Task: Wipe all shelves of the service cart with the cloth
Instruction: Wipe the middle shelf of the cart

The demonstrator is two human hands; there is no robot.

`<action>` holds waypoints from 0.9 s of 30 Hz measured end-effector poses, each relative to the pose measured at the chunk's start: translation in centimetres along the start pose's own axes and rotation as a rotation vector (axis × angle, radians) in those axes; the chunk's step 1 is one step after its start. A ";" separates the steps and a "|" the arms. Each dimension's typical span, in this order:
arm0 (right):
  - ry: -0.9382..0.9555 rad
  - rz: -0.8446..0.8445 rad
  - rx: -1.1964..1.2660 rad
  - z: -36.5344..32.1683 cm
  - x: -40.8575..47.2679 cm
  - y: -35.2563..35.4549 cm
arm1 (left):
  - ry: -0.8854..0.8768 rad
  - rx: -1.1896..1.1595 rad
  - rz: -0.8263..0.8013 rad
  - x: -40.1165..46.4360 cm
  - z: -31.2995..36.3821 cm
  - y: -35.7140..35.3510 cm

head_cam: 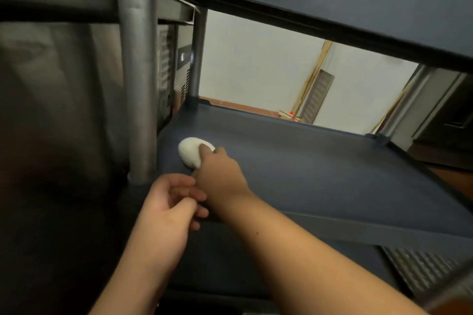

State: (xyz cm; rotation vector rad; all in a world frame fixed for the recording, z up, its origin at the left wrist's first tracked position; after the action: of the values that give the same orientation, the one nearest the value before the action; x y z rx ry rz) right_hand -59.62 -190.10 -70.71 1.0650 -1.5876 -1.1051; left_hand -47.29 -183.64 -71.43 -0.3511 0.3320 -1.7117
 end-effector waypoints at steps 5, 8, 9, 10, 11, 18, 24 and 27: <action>0.234 -0.036 -0.012 -4.3 0.4 -1.0 | -0.109 0.050 0.138 -0.5 1.5 1.1; 0.243 -0.014 -0.019 -1.5 -0.4 0.1 | -0.153 0.065 0.154 -1.8 2.6 0.5; 0.237 -0.018 -0.028 0.0 -0.8 0.6 | -0.162 0.068 0.158 -2.3 2.9 0.0; 0.229 -0.019 -0.041 1.8 -1.4 1.0 | -0.168 0.073 0.157 -2.8 3.0 -0.7; 0.217 -0.012 -0.058 3.9 -2.1 1.4 | -0.169 0.080 0.149 -3.2 2.8 -1.5; 0.007 0.103 -0.124 23.7 -7.1 5.7 | -0.106 0.092 0.002 -4.6 -2.5 -10.3; -0.254 0.247 -0.171 40.9 -13.3 11.3 | -0.072 0.050 -0.124 -6.0 -7.3 -18.1; -0.361 0.415 -0.124 46.6 -16.1 14.0 | -0.067 0.067 -0.173 -6.7 -9.1 -20.7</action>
State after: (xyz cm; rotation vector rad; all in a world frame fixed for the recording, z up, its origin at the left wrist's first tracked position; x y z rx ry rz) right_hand -102.97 -162.82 -69.43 0.4361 -1.8856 -1.1276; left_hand -68.54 -173.40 -71.56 -0.3966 0.1996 -1.8711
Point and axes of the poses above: each hand's wrist, its own x-axis towards the middle knuckle, its own y-axis out of the back of the hand, z = x × y, the point moved 7 cm from there along x, towards the middle knuckle, and after that the axes turned 10 degrees about -x, right-handed, at the moved point
